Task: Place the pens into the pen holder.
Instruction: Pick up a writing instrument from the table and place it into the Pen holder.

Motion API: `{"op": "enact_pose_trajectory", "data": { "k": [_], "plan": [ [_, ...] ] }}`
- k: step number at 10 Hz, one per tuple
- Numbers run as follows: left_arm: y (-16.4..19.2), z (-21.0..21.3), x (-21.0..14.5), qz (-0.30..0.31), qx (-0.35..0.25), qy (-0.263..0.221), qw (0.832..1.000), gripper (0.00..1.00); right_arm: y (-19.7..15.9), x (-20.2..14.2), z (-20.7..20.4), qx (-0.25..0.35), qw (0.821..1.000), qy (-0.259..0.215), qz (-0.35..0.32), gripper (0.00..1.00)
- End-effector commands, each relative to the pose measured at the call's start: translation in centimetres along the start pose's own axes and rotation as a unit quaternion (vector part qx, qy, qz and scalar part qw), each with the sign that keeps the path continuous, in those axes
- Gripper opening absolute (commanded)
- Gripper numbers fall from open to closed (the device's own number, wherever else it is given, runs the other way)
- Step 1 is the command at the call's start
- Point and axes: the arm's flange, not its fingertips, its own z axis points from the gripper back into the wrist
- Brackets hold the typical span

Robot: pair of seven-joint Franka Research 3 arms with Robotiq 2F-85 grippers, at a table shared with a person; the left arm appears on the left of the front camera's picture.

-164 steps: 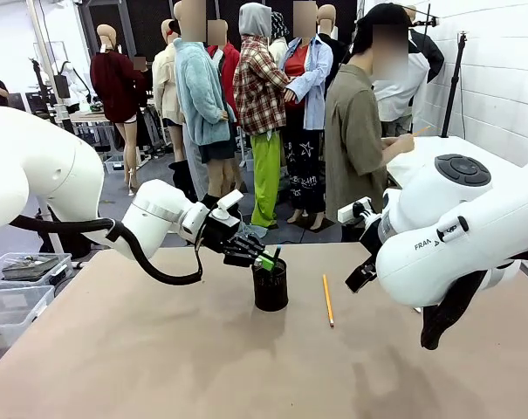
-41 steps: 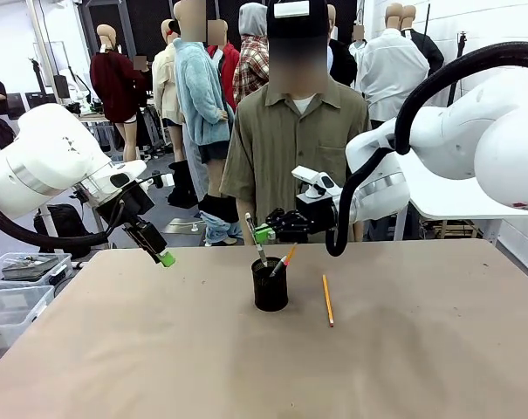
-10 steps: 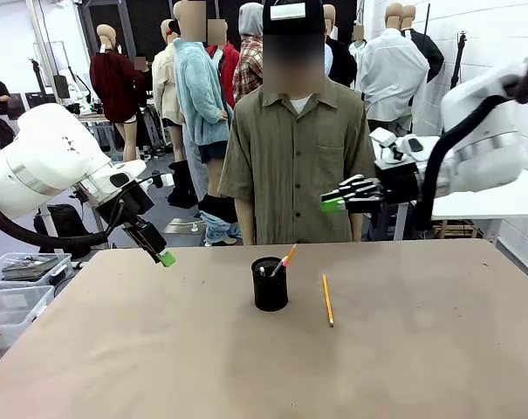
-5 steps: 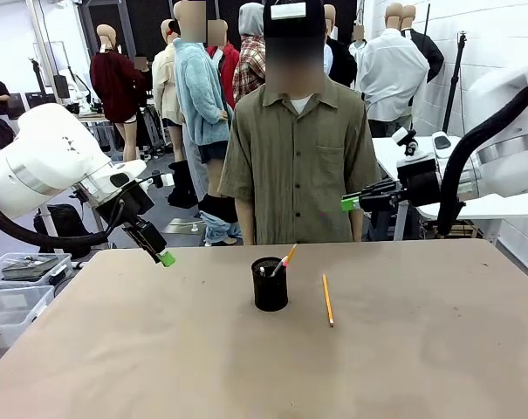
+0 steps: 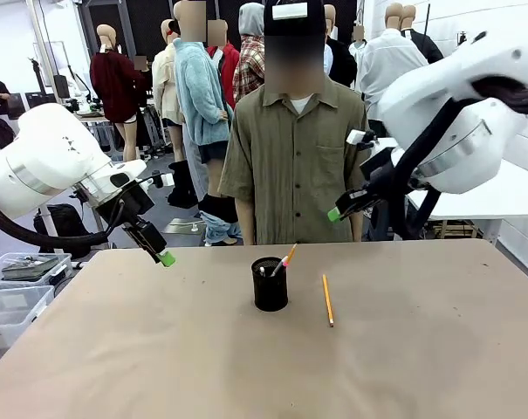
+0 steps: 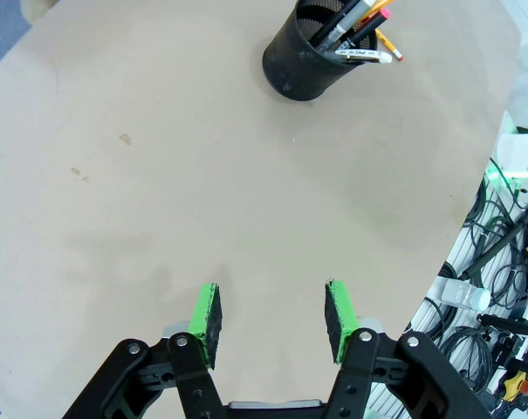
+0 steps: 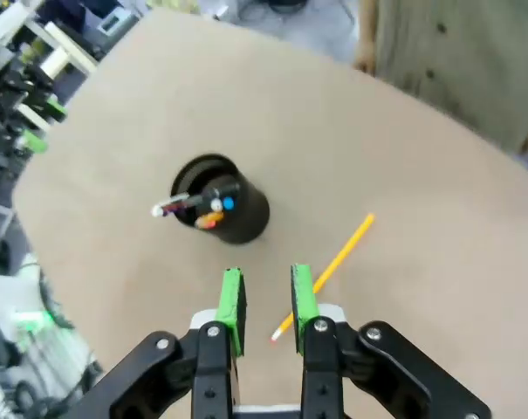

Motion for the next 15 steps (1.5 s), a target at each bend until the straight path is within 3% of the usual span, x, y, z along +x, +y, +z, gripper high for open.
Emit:
{"op": "enact_pose_trajectory", "data": {
  "k": [1, 4, 6, 7, 9, 11, 15],
  "plan": [
    [0.1, 0.2, -0.1, -0.006, -0.003, 0.0, 1.0, 0.63, 0.3, 3.0, 0.9, 0.022, 0.996, 0.071, -0.055, 0.3],
    [0.1, 0.2, -0.1, -0.006, -0.003, 0.0, 1.0, 0.63, 0.9, 2.9, -1.5, -0.017, 0.971, 0.211, -0.109, 0.3],
    [0.1, 0.2, -0.1, -0.006, -0.003, 0.0, 1.0, 0.63, 1.6, 2.4, -4.0, -0.058, 0.956, 0.258, -0.131, 0.3],
    [0.1, 0.2, -0.1, -0.006, -0.003, 0.0, 1.0, 0.63, 2.1, 2.1, -5.6, -0.113, 0.947, 0.265, -0.141, 0.3],
    [0.1, 0.2, -0.1, -0.006, -0.003, 0.0, 1.0, 0.63, 3.9, 1.7, -9.3, -0.149, 0.933, 0.308, -0.106, 0.3],
    [0.1, 0.2, -0.1, -0.006, -0.003, 0.0, 1.0, 0.63, 4.0, 1.9, -11.8, -0.174, 0.924, 0.322, -0.111, 0.3],
    [0.1, 0.2, -0.1, -0.006, -0.003, 0.0, 1.0, 0.63, 2.5, 1.8, -15.5, -0.169, 0.917, 0.341, -0.12, 0.3]
  ]
}}
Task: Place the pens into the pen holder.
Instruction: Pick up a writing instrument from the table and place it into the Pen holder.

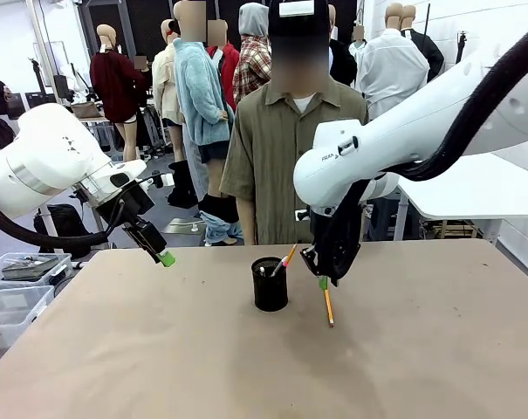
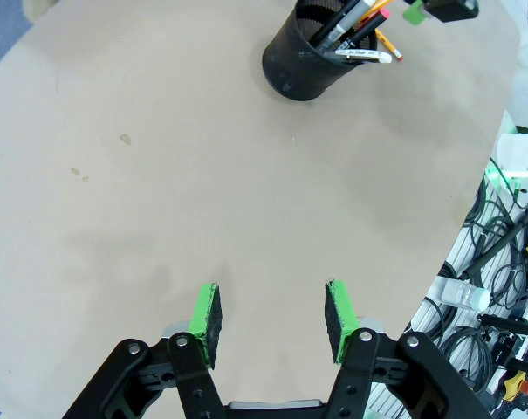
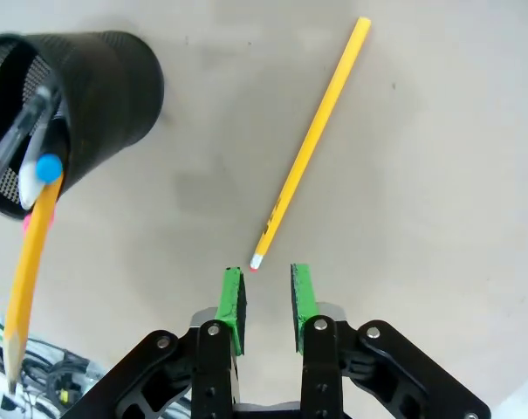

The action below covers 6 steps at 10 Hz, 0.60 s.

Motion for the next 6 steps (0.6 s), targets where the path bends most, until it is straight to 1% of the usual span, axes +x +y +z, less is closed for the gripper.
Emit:
{"op": "enact_pose_trajectory", "data": {
  "k": [1, 5, 6],
  "plan": [
    [0.2, 0.2, -0.1, -0.006, -0.003, 0.0, 1.0, 0.63, -0.2, 1.2, -0.3, -0.009, 1.0, -0.011, -0.021, 0.3],
    [0.2, 0.2, -0.1, -0.006, -0.003, 0.0, 1.0, 0.63, -1.0, 1.6, -2.9, 0.018, 1.0, -0.006, -0.022, 0.3],
    [0.2, 0.2, -0.1, -0.006, -0.003, 0.0, 1.0, 0.63, -1.1, 1.7, -3.3, 0.006, 0.999, -0.021, -0.029, 0.3]
  ]
}}
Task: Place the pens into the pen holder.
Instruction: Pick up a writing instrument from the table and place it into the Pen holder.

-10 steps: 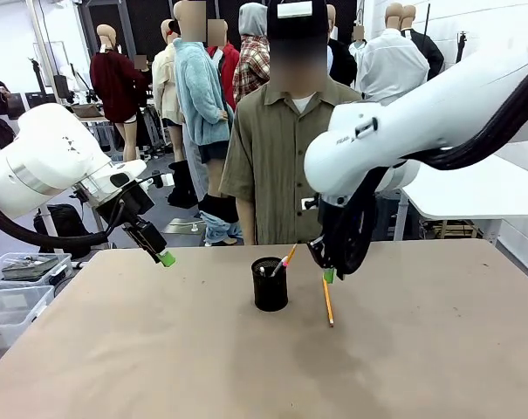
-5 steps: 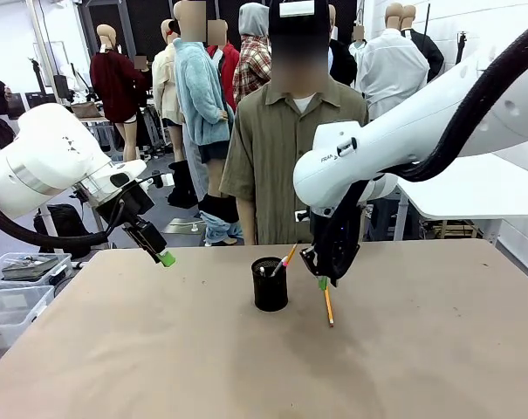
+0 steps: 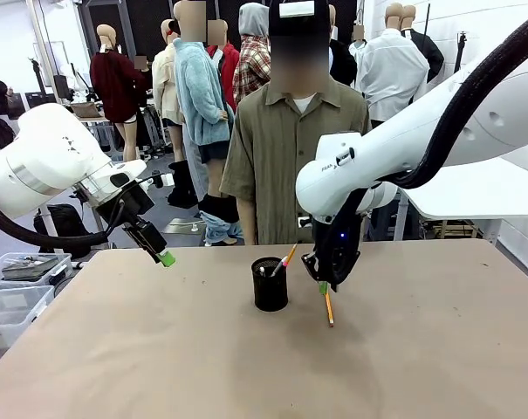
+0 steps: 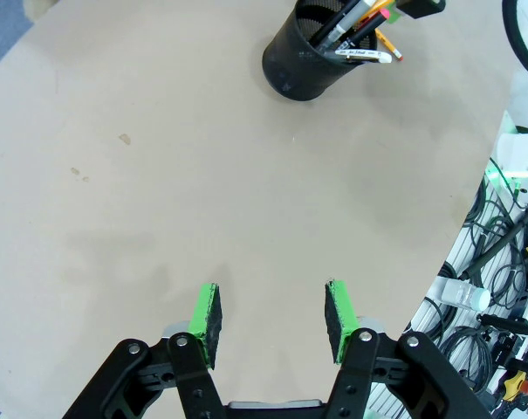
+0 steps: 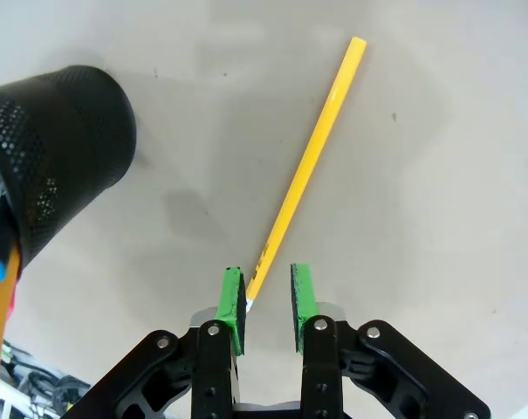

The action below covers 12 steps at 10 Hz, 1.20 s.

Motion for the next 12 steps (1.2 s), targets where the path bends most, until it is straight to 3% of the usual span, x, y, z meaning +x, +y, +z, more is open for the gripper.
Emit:
{"op": "enact_pose_trajectory", "data": {
  "k": [1, 12],
  "plan": [
    [0.2, 0.2, -0.1, -0.006, -0.003, 0.0, 1.0, 0.63, 0.2, 0.3, -1.1, 0.001, 1.0, -0.021, -0.007, 0.3],
    [0.2, 0.2, -0.1, -0.006, -0.003, 0.0, 1.0, 0.63, -0.5, 1.2, -3.4, -0.012, 0.998, -0.023, -0.055, 0.3]
  ]
}}
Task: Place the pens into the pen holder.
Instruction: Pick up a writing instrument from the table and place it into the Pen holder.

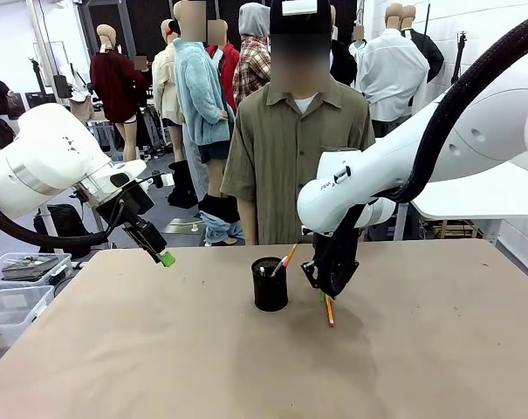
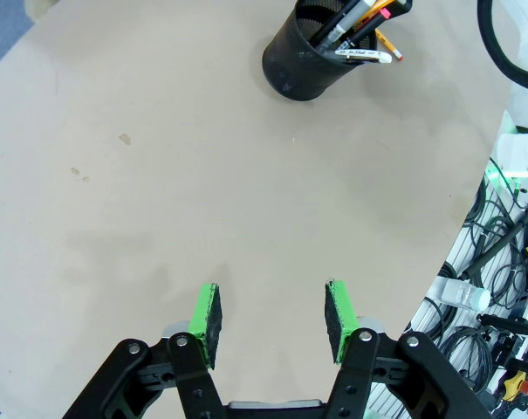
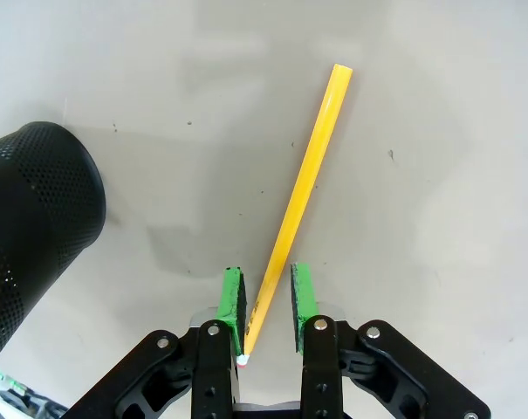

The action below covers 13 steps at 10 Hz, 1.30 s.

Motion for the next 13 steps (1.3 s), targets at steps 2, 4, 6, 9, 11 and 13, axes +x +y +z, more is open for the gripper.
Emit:
{"op": "enact_pose_trajectory", "data": {
  "k": [2, 4, 6, 9, 11, 13],
  "plan": [
    [0.2, 0.2, -0.1, -0.006, -0.003, 0.0, 1.0, 0.63, 0.4, 0.3, -0.5, -0.027, 0.999, -0.004, -0.019, 0.3],
    [0.2, 0.2, -0.1, -0.006, -0.003, 0.0, 1.0, 0.63, 0.4, 0.5, -0.8, -0.034, 0.999, -0.003, -0.024, 0.3],
    [0.2, 0.2, -0.1, -0.006, -0.003, 0.0, 1.0, 0.63, 0.4, 0.8, -1.1, -0.032, 0.999, 0.003, -0.026, 0.3],
    [0.2, 0.2, -0.1, -0.006, -0.003, 0.0, 1.0, 0.63, 0.3, 1.2, -1.5, -0.037, 0.999, 0.012, -0.023, 0.3],
    [0.2, 0.2, -0.1, -0.006, -0.003, 0.0, 1.0, 0.63, 0.4, 1.2, -1.7, -0.044, 0.999, 0.018, -0.02, 0.26],
    [0.2, 0.2, -0.1, -0.006, -0.003, 0.0, 1.0, 0.63, 0.6, 1.3, -1.7, -0.042, 0.999, 0.023, -0.017, 0.0]
  ]
}}
